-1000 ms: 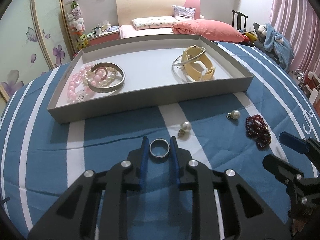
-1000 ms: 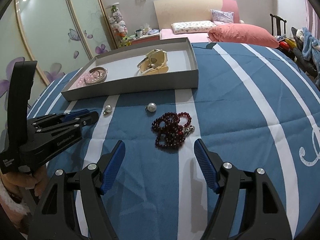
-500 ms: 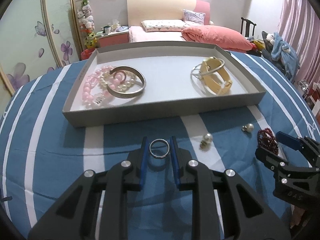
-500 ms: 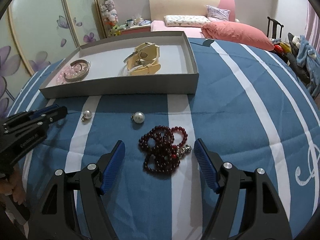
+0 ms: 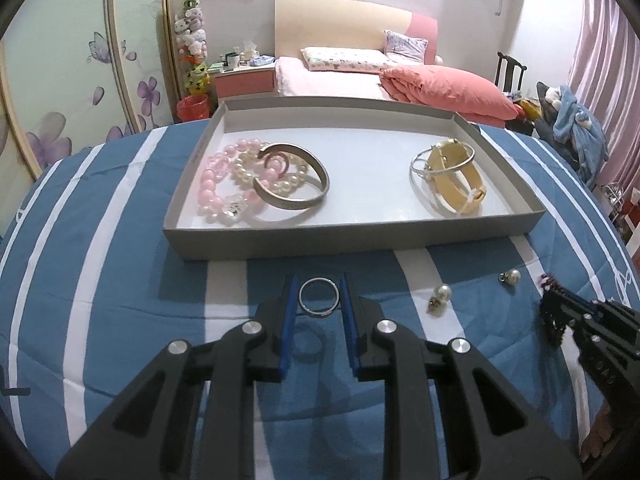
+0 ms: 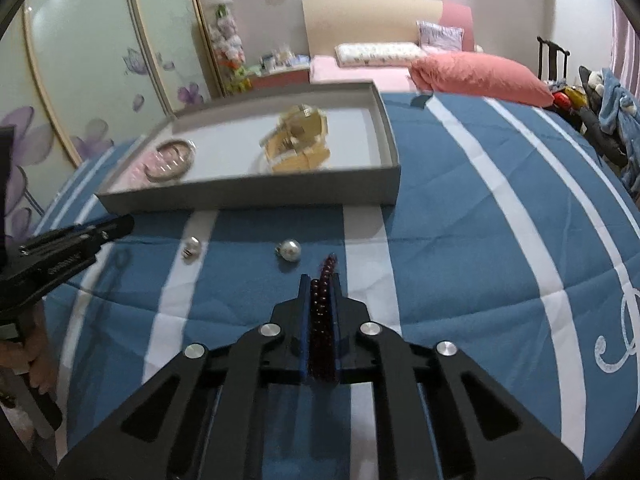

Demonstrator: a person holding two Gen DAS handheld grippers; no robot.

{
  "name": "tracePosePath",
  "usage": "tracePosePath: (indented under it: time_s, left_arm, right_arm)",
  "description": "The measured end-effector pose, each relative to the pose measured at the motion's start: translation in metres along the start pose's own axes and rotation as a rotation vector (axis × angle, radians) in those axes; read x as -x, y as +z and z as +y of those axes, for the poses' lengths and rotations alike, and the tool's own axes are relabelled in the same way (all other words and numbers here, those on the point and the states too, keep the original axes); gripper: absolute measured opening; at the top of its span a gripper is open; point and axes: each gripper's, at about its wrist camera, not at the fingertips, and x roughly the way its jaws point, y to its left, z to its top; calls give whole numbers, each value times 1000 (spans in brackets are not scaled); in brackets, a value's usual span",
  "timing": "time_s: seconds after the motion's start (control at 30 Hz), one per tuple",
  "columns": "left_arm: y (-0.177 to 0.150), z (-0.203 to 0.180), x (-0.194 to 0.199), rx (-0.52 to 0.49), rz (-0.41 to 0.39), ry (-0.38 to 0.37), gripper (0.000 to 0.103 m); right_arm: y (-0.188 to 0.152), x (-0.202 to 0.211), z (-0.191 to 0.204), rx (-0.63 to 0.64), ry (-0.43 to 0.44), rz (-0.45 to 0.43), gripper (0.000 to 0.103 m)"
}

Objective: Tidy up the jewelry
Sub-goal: 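Carry the ring and the red beaded bracelet up into the tray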

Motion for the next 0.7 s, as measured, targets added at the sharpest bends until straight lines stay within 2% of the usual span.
tracePosePath:
  time_s: [0.3,0.7]
  left_arm:
    - [-5,1,21,4,-50,-6,22]
    - [0,13,39,44,-100,-1,22]
  right_arm:
    - [16,39,17,33,47,-173,9]
    - [22,57,24,39,83,-243,9]
